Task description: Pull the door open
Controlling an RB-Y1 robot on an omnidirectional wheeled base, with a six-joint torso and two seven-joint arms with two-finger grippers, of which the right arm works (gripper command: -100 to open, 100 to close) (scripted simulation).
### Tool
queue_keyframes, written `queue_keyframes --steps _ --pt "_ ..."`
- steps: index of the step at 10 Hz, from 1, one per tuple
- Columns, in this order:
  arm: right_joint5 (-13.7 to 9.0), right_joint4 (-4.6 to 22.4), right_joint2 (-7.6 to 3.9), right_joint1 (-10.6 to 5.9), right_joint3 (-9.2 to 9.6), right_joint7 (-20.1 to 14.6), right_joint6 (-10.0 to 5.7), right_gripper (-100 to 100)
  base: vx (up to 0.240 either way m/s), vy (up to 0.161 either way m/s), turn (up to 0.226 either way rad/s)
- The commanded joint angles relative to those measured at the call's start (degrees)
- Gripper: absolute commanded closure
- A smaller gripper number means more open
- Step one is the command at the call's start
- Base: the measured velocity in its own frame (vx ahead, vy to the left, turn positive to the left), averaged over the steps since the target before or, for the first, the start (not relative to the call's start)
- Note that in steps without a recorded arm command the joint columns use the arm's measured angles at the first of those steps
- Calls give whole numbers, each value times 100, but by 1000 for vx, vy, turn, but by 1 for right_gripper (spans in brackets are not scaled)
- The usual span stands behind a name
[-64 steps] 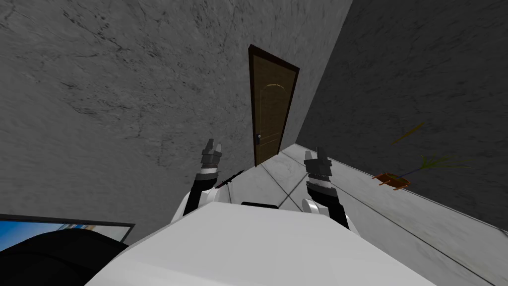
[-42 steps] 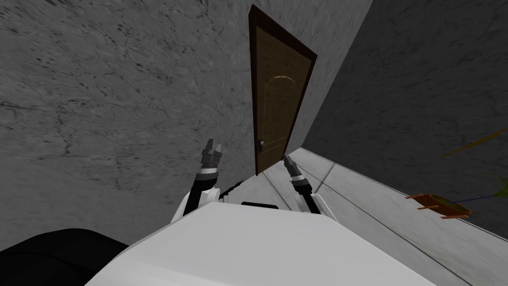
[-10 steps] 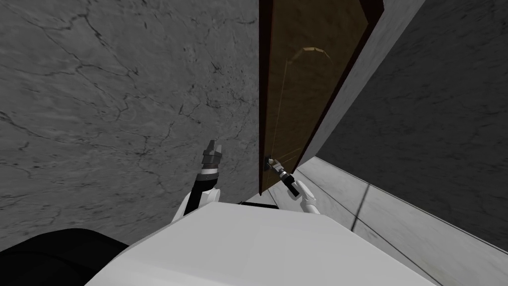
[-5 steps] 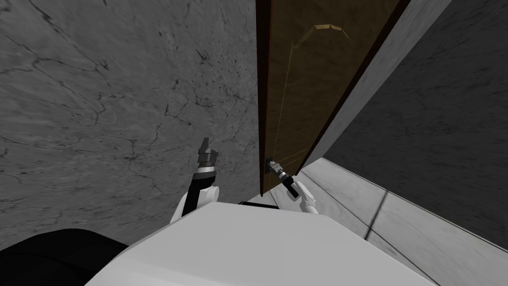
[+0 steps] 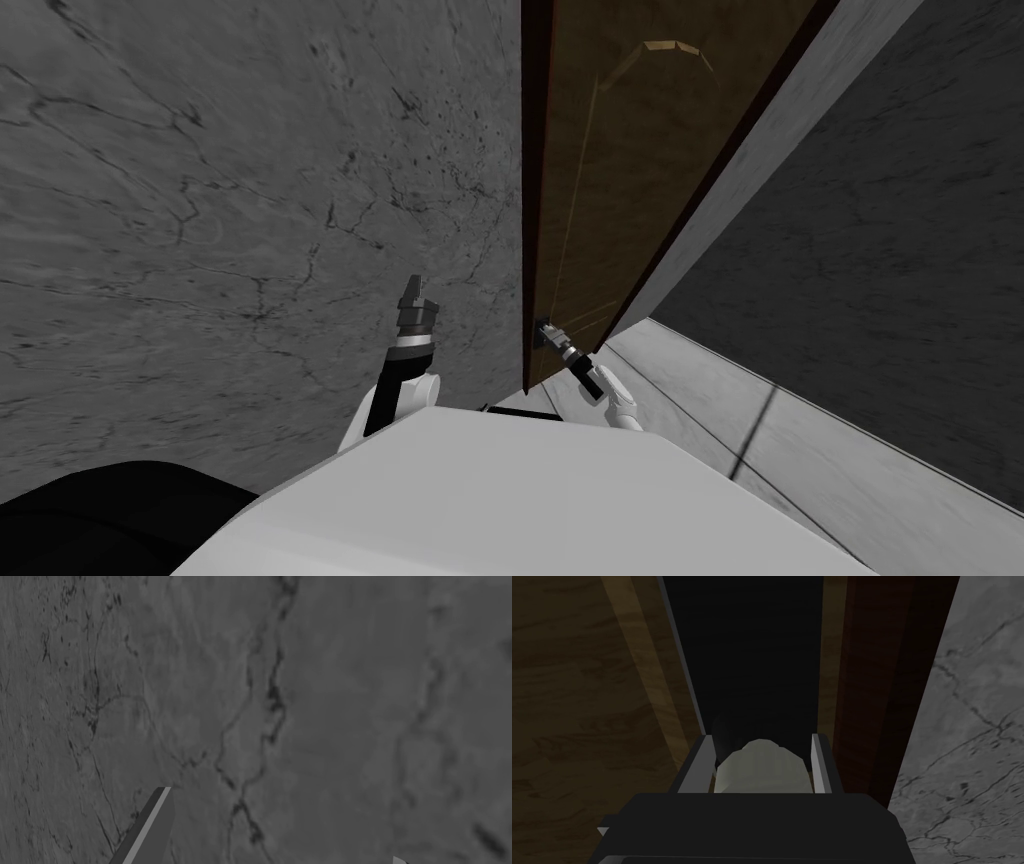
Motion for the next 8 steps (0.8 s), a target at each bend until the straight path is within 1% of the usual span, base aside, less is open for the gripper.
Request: queue_keyframes --steps 1,4,8 --pt "54 61 -14 -47 -1 49 131 100 -61 -86 22" --pt "72 62 -19 -47 2 74 149 100 -15 -22 6" --pt "72 62 -19 -47 2 74 149 100 -2 0 1"
